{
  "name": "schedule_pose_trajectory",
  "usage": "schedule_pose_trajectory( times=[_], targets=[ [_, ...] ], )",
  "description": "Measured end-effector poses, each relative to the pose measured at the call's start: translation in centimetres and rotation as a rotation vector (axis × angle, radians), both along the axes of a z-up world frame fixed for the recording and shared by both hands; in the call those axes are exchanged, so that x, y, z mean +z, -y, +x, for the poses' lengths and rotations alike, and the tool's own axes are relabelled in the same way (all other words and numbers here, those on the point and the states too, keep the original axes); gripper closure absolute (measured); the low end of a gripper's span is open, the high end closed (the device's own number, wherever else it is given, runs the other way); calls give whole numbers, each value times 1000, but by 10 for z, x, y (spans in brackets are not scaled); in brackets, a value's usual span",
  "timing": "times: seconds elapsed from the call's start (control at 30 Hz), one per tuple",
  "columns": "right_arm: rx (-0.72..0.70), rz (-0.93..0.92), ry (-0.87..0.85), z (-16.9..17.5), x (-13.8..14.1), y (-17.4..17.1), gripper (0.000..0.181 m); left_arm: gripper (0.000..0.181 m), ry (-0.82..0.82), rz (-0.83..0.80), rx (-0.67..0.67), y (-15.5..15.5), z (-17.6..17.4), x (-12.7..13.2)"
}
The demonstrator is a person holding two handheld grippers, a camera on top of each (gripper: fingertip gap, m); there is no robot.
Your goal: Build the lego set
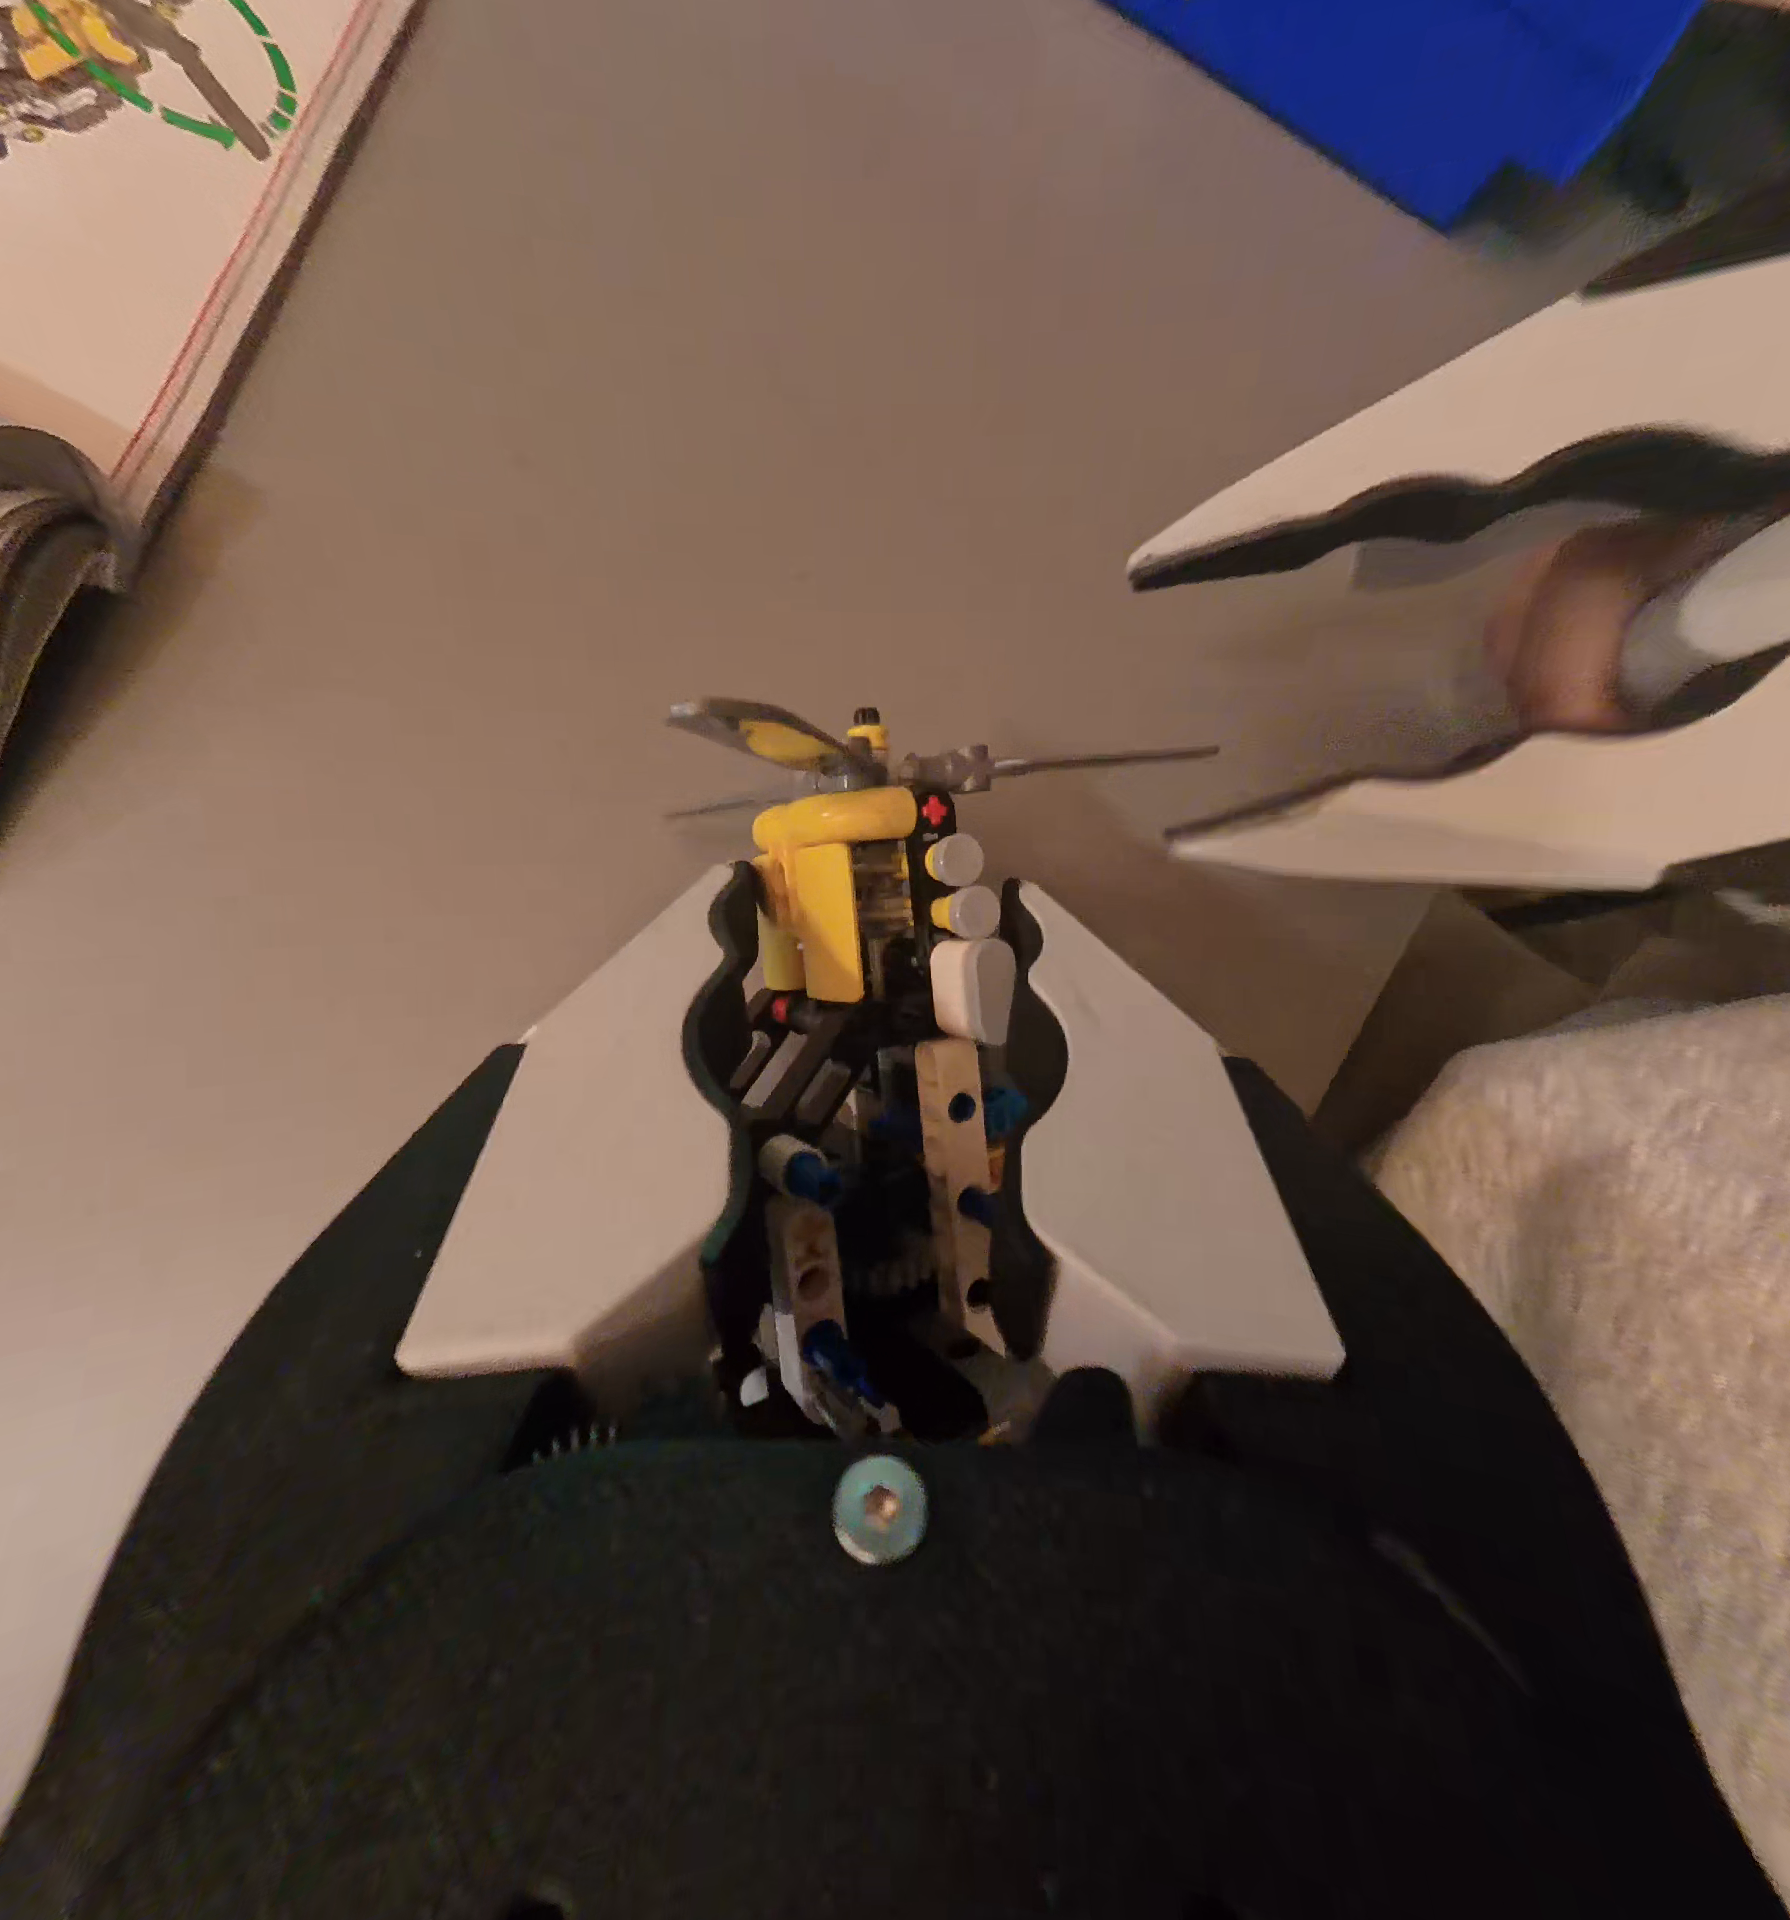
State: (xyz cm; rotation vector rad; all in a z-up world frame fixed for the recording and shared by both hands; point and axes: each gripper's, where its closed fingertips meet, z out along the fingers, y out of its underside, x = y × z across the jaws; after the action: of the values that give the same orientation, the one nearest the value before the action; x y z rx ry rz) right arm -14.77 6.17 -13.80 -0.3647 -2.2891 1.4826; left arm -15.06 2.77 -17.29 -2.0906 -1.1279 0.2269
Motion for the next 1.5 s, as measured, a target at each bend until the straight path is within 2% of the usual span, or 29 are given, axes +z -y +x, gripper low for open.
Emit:
schedule_pose_trajectory(
  times=[0.13,0.2,0.3,0.37,0.43,0.5,0.6,0.7,0.9,0.97,1.17,1.43,1.5],
  targets=[
    [12,100,-57,-3,-20,9,135,137,-2,87,9,3,1,7],
    [18,90,-124,-3,-16,16,144,139,0,163,-10,0,3,14],
    [33,5,-207,0,4,25,159,150,-28,321,-44,-4,6,34],
    [54,-57,-232,4,18,27,181,154,-19,374,-48,-2,7,39],
    [50,-74,-212,1,22,28,181,153,-7,410,-51,-2,7,39],
    [42,-30,-164,-3,12,28,181,153,4,435,-47,-2,6,37],
    [36,-43,-144,-5,13,27,178,152,9,429,-45,-2,4,35],
    [18,-74,-157,-9,23,22,165,152,9,423,-47,-2,2,35],
    [98,-3,-194,-6,23,25,169,153,-11,401,-71,-8,3,37],
    [96,28,-213,-8,25,24,175,153,-33,373,-73,-9,4,38],
    [102,70,-186,-6,26,20,175,155,-124,295,-60,-10,3,43],
    [63,0,-103,-2,21,13,176,154,-158,253,-76,-16,7,39],
    [45,-31,-87,-3,20,10,176,144,-138,263,-102,-21,10,37]
  ],
)
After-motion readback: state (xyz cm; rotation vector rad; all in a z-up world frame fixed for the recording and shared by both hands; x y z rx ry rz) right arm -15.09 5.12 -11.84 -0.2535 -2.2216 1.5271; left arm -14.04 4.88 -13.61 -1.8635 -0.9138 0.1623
